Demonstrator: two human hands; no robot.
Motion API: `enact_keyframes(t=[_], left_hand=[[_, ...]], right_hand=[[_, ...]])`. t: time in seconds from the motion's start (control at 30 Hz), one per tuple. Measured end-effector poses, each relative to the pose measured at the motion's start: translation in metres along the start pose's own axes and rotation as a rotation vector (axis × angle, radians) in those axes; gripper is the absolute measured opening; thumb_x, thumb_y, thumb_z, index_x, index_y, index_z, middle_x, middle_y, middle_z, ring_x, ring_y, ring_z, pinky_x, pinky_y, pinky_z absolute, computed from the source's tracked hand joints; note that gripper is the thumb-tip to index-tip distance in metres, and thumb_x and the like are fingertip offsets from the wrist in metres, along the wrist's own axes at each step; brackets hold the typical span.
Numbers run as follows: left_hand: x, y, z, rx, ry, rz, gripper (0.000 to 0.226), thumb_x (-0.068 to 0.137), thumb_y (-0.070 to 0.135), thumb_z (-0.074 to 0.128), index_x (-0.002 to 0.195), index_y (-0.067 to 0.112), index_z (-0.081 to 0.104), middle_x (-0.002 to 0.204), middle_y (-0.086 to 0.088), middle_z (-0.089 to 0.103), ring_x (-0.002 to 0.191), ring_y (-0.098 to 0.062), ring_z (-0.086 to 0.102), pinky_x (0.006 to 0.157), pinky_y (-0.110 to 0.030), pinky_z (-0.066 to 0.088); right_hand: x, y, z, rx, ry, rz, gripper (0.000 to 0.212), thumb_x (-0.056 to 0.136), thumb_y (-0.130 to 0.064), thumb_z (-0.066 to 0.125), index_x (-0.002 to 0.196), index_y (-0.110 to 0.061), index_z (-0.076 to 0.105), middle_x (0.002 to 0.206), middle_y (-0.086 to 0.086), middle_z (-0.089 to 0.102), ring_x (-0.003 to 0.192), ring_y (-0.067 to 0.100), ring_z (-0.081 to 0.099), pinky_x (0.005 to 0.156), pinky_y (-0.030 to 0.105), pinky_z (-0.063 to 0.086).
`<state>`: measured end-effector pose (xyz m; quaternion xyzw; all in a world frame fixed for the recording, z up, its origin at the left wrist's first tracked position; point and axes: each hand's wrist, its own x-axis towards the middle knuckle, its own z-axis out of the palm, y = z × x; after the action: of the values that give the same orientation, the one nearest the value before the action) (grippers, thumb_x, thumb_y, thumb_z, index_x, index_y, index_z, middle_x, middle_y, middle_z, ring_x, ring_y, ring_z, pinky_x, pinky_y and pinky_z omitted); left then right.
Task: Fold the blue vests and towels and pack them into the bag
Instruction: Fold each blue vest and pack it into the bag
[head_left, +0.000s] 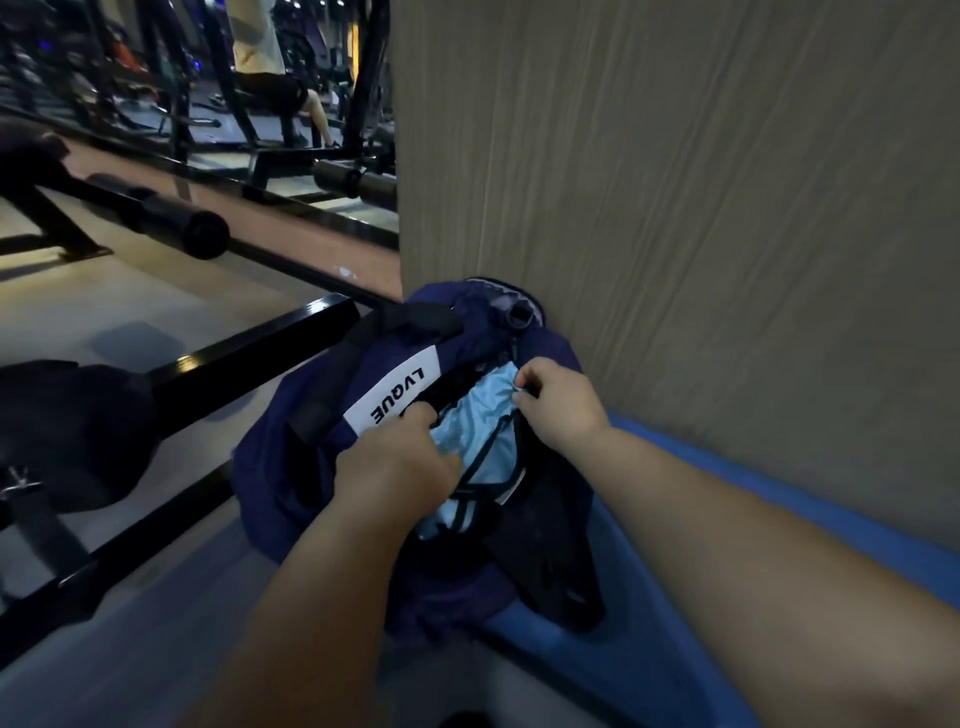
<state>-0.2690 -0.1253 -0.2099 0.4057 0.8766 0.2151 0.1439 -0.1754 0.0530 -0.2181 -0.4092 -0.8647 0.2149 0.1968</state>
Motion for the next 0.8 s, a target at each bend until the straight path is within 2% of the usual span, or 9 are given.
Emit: enact_keyframes(t=[0.1,0.17,0.2,0.27,0.33,0.47,0.6,0.7,0.8], left_hand=[[0.003,0.004,0.006,0.022,0.167,0.232,0.055,0.086,0.020,0.056,0.137,0.035,0.042,0.144,0.010,0.038,0.133,-0.019,0.032,0.109,-0.041,0.028],[0.001,0.014,0.009,-0.085,0.193,0.416,0.060,0.084,0.005,0.054,0.136,0.034,0.048,0.143,0.011,0.044,0.133,-0.016,0.037,0.112,-0.034,0.027],[-0.001,0.019,0.011,-0.129,0.149,0.441,0.060,0.084,0.002,0.052,0.136,0.033,0.051,0.141,0.008,0.050,0.130,-0.017,0.042,0.109,-0.032,0.030],[0.000,0.025,0.018,-0.110,0.036,0.409,0.053,0.090,0.006,0.046,0.136,0.032,0.053,0.136,0.003,0.056,0.124,-0.020,0.048,0.104,-0.033,0.037],[0.006,0.023,0.026,0.066,-0.065,0.345,0.044,0.097,0.020,0.041,0.137,0.033,0.049,0.139,0.000,0.054,0.126,-0.022,0.046,0.105,-0.040,0.037],[0.012,0.023,0.031,0.317,-0.200,0.232,0.041,0.101,0.035,0.031,0.140,0.034,0.044,0.144,0.002,0.046,0.135,-0.021,0.036,0.112,-0.051,0.020],[0.003,0.039,0.036,0.298,-0.074,0.194,0.031,0.100,0.037,0.034,0.122,0.033,0.055,0.124,0.006,0.060,0.126,-0.020,0.046,0.112,-0.067,0.005],[-0.008,0.055,0.038,0.163,0.109,0.275,0.033,0.100,0.040,0.039,0.130,0.035,0.052,0.130,0.010,0.057,0.128,-0.018,0.044,0.114,-0.064,0.004],[-0.020,0.072,0.048,0.099,0.180,0.396,0.033,0.099,0.038,0.043,0.131,0.036,0.052,0.128,0.014,0.057,0.127,-0.014,0.044,0.117,-0.056,0.010]], right_hand=[[0.008,0.005,0.006,-0.151,-0.084,0.013,0.022,0.097,-0.029,0.055,0.118,-0.023,0.060,0.118,0.006,0.065,0.107,0.025,0.058,0.083,0.031,0.047],[0.013,0.008,0.009,-0.256,-0.111,-0.002,0.030,0.099,-0.032,0.051,0.127,-0.025,0.060,0.126,0.007,0.059,0.116,0.027,0.051,0.092,0.032,0.042],[0.014,0.009,0.010,-0.305,-0.122,-0.011,0.033,0.100,-0.033,0.048,0.130,-0.026,0.059,0.129,0.008,0.056,0.120,0.028,0.047,0.097,0.032,0.038],[0.014,0.010,0.012,-0.352,-0.130,-0.030,0.035,0.103,-0.033,0.040,0.133,-0.029,0.057,0.132,0.007,0.053,0.123,0.028,0.041,0.102,0.031,0.032],[0.008,0.011,0.009,-0.340,-0.094,-0.058,0.036,0.104,-0.032,0.037,0.134,-0.031,0.056,0.133,0.006,0.051,0.124,0.027,0.038,0.106,0.032,0.031],[-0.014,0.020,-0.006,-0.274,0.046,-0.127,0.032,0.102,-0.027,0.041,0.125,-0.031,0.063,0.126,0.001,0.055,0.124,0.024,0.038,0.107,0.035,0.033],[-0.040,0.050,-0.022,-0.216,0.121,-0.158,0.026,0.098,-0.023,0.050,0.112,-0.029,0.070,0.115,-0.002,0.063,0.118,0.023,0.047,0.102,0.035,0.036],[-0.070,0.086,-0.043,-0.167,0.142,-0.110,0.019,0.095,-0.024,0.056,0.105,-0.026,0.073,0.107,-0.002,0.067,0.111,0.024,0.053,0.100,0.035,0.038],[-0.111,0.127,-0.072,-0.149,0.156,0.012,0.016,0.095,-0.023,0.059,0.100,-0.023,0.074,0.108,-0.004,0.068,0.111,0.020,0.052,0.102,0.030,0.036]])
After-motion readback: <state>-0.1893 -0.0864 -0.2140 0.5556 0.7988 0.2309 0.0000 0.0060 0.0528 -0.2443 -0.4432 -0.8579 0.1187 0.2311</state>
